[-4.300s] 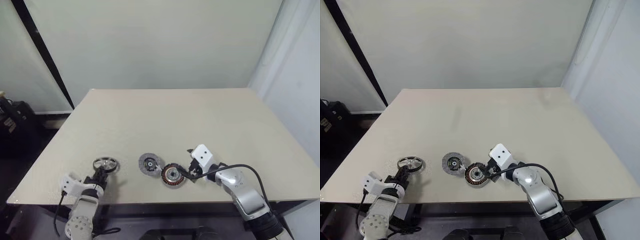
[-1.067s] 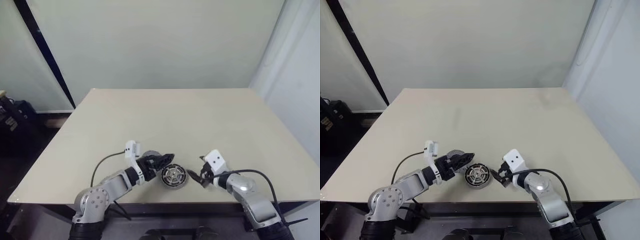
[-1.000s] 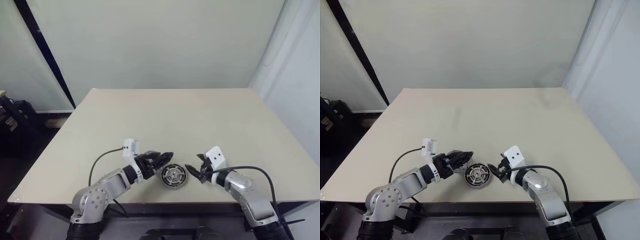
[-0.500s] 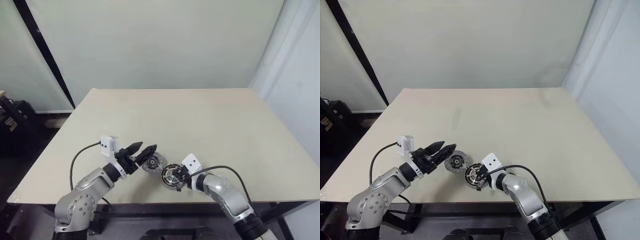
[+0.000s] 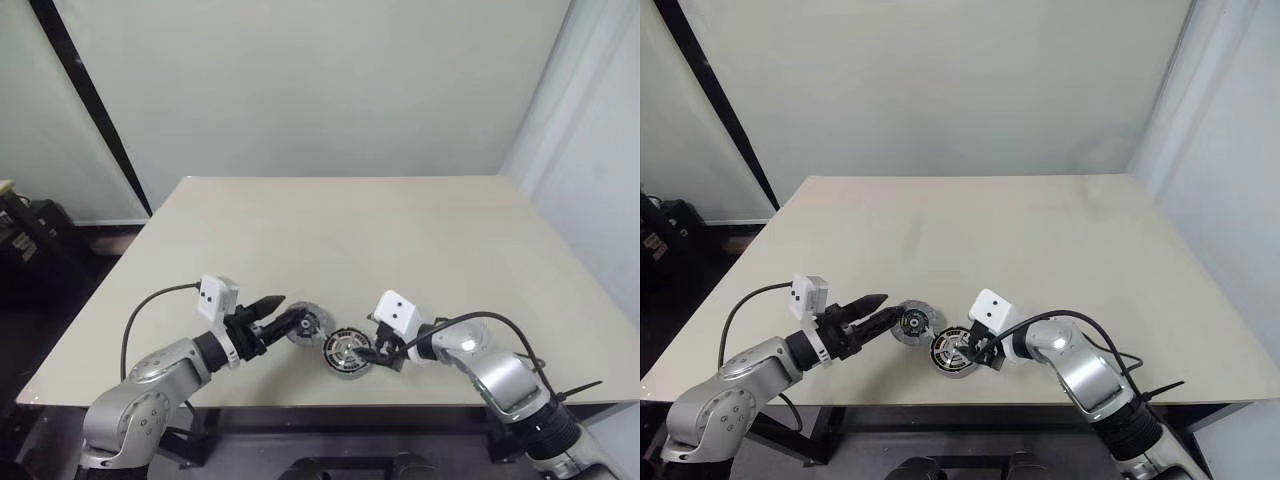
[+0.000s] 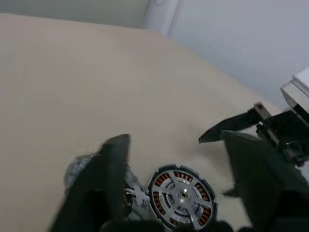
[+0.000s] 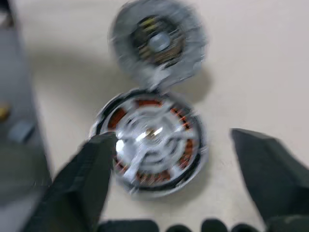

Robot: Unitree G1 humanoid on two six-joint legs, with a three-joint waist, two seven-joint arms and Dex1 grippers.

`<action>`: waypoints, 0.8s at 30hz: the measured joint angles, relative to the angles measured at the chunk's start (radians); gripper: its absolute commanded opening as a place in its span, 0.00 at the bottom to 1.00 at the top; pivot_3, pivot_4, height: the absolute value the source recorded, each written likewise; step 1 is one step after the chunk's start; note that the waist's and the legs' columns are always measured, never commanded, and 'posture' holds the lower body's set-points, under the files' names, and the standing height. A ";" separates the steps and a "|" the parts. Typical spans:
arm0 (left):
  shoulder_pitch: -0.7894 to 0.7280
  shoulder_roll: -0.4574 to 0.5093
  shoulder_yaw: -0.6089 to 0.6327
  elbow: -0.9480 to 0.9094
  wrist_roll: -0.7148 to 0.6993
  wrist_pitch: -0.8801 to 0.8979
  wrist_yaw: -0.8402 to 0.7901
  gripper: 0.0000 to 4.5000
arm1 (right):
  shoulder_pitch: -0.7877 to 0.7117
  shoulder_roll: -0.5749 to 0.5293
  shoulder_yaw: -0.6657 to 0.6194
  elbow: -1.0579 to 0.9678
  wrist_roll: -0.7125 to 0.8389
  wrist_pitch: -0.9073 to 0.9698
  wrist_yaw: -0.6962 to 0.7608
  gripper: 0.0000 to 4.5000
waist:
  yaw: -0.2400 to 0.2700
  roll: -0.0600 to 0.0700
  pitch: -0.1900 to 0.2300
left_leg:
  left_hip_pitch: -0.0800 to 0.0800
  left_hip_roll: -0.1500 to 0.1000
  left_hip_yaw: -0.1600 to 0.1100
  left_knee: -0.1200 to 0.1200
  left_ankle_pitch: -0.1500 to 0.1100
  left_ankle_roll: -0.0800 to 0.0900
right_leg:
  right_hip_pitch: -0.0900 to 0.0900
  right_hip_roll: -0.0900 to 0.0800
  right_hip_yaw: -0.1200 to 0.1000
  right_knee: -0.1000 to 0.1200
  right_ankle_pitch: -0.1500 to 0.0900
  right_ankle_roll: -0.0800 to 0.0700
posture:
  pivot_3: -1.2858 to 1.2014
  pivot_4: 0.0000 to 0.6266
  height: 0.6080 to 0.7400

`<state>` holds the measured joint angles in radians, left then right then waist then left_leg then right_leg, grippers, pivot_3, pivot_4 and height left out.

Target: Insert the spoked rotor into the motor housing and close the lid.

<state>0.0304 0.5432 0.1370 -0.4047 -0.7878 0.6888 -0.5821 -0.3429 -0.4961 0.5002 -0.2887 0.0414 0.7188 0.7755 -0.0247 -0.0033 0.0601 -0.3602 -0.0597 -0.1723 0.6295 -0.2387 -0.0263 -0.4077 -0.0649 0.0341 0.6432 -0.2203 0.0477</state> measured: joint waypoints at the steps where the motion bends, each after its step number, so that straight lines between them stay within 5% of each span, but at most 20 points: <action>1: 0.000 0.021 -0.006 -0.003 0.005 0.007 -0.011 0.45 | -0.008 -0.027 0.028 -0.013 -0.008 0.007 0.024 0.93 | 0.000 0.000 0.000 | 0.000 0.000 0.000 0.000 0.000 0.000 | 0.000 0.000 0.000 0.000 0.000 0.000 | 0.52 0.00 1.00; 7: 0.001 0.120 -0.081 -0.024 0.077 0.052 -0.037 0.01 | -0.084 -0.104 0.154 -0.032 -0.072 0.013 0.119 0.93 | -0.003 0.000 0.001 | 0.000 0.001 0.001 0.000 -0.001 0.000 | 0.000 0.000 0.000 0.000 0.000 0.000 | 0.52 0.00 1.00; 20: -0.005 0.184 -0.162 -0.030 0.184 0.115 -0.049 0.01 | -0.169 -0.086 0.298 0.086 -0.215 -0.061 0.178 0.93 | -0.001 0.000 0.002 | 0.000 0.000 0.000 0.000 -0.001 0.000 | -0.001 0.000 0.000 0.000 0.000 0.000 | 0.52 0.00 1.00; 24: -0.009 0.165 -0.163 -0.030 0.195 0.115 -0.048 0.00 | -0.169 -0.066 0.302 0.126 -0.241 -0.078 0.179 0.72 | -0.001 0.001 0.002 | 0.000 0.000 0.000 0.000 0.000 0.000 | -0.001 0.000 0.000 0.000 0.000 0.000 | 0.52 0.00 1.00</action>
<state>0.0214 0.7081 -0.0262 -0.4344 -0.5924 0.8041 -0.6302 -0.5120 -0.5617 0.8019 -0.1623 -0.1999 0.6403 0.9542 -0.0259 -0.0028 0.0624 -0.3601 -0.0594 -0.1720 0.6295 -0.2392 -0.0259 -0.4082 -0.0651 0.0339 0.6432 -0.2201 0.0481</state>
